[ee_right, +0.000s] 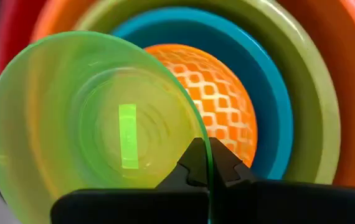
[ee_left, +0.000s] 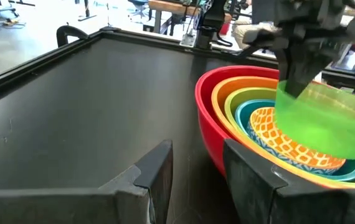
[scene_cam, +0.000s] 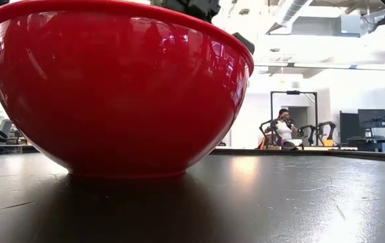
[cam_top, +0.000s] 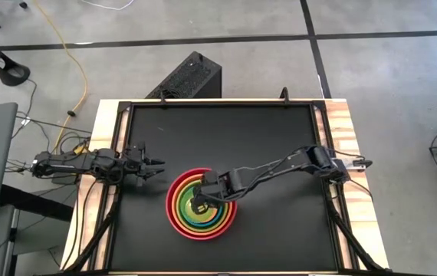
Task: Nest bowls inside each other
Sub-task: Stack the transparent green bowl on top of the orange patterned bowl, then return to Home Position
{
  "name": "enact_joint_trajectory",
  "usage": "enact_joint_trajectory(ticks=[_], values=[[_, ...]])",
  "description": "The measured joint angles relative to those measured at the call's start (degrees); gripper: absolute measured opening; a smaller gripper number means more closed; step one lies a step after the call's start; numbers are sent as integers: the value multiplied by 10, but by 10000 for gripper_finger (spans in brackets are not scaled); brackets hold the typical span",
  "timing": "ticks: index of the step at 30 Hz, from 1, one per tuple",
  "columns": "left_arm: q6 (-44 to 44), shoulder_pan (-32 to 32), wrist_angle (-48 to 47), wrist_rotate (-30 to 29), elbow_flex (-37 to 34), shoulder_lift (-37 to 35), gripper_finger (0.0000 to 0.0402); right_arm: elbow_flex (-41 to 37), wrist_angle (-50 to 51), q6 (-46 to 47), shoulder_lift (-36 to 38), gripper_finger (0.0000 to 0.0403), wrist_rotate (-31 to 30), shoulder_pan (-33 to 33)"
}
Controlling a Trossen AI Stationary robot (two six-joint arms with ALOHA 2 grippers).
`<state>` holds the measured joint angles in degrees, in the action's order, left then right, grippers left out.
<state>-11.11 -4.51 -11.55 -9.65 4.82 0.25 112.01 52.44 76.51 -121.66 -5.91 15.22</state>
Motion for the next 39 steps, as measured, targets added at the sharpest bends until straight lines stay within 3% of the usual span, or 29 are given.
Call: enact_joint_trajectory(ticks=[12,28,39], values=[[0,0,-1,0,0,0,128,0,26,17,-5,8,-4,-1],[0,0,-2,0,0,0,128,0,40,19,-5,89,-19,-4],[0,0,-2,0,0,0,128,-1,58,-17,11,184,-22,-8]])
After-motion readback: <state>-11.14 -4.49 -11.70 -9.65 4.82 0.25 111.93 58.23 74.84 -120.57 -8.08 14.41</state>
